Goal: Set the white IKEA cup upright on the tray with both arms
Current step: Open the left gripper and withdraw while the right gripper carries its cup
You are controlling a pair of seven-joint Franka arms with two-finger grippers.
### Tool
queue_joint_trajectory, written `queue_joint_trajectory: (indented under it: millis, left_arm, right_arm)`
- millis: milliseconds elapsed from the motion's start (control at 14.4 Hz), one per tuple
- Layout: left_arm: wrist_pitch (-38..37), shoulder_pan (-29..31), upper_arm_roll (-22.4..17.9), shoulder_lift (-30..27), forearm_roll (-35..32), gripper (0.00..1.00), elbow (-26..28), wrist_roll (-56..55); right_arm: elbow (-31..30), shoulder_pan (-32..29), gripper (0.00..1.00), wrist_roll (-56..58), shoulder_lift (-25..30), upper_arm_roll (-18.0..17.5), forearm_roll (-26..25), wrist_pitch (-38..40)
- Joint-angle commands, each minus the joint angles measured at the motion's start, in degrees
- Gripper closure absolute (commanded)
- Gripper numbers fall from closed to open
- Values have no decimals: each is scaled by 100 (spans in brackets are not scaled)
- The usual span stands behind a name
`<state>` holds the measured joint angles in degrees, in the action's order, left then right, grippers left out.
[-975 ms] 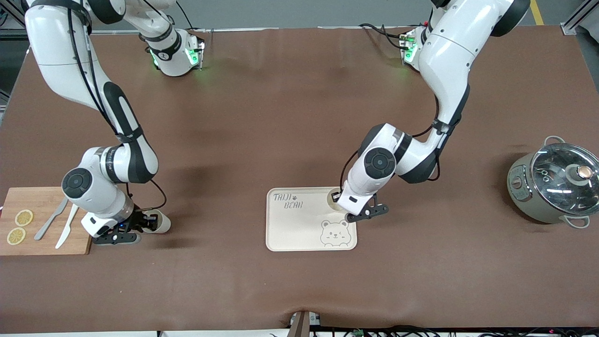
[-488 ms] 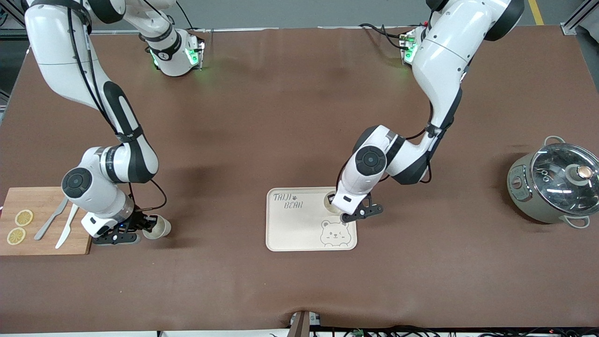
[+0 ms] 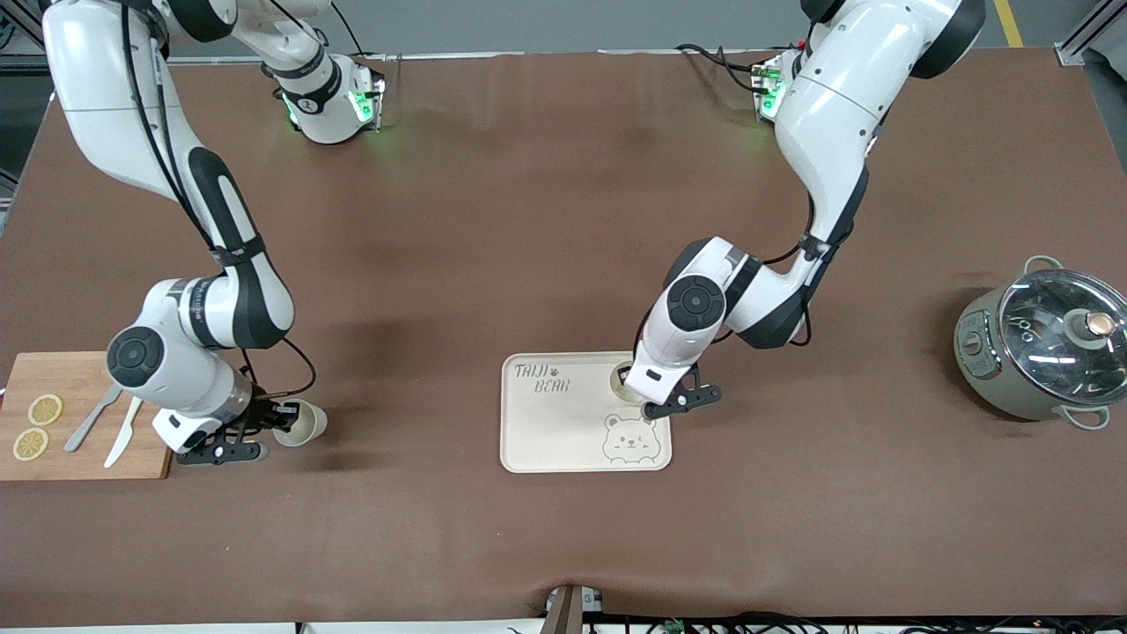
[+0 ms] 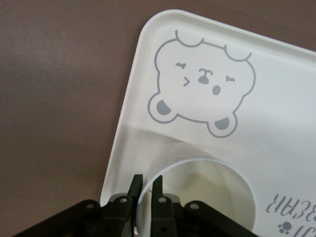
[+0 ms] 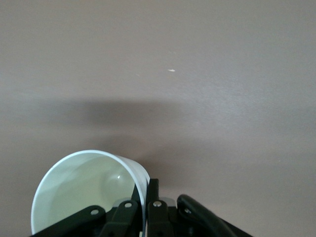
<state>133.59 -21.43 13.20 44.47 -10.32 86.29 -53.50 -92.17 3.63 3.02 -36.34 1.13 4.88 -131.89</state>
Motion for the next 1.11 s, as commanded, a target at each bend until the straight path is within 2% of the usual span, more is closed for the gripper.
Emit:
queue_joint_trajectory:
  millis: [0, 70, 348, 627, 836, 1045]
  left_arm:
    - [1, -159, -99, 45, -251, 7, -121, -354]
    - [-34, -151, -90, 1, -417, 0, -104, -362]
    - [-139, -125, -81, -148, -585, 0, -130, -582]
    - [-816, -45, -55, -535, -586, 0, -165, -477]
    - [-1132, 208, 6, -825, -480, 0, -165, -267]
    - [-1483, 612, -19, -1194, 37, 0, -165, 504]
  right_arm:
    - [653, 110, 100, -160, 153, -34, 626, 934]
    - [865, 189, 100, -440, 153, -26, 690, 1155]
    - [1411, 707, 100, -2063, 153, -26, 682, 1210]
    - [1834, 1428, 100, -3762, 83, 27, 550, 904]
    - [1912, 1815, 100, -4501, 48, 27, -20, 683]
    - [1992, 2044, 100, -4793, -101, 45, -92, 429]
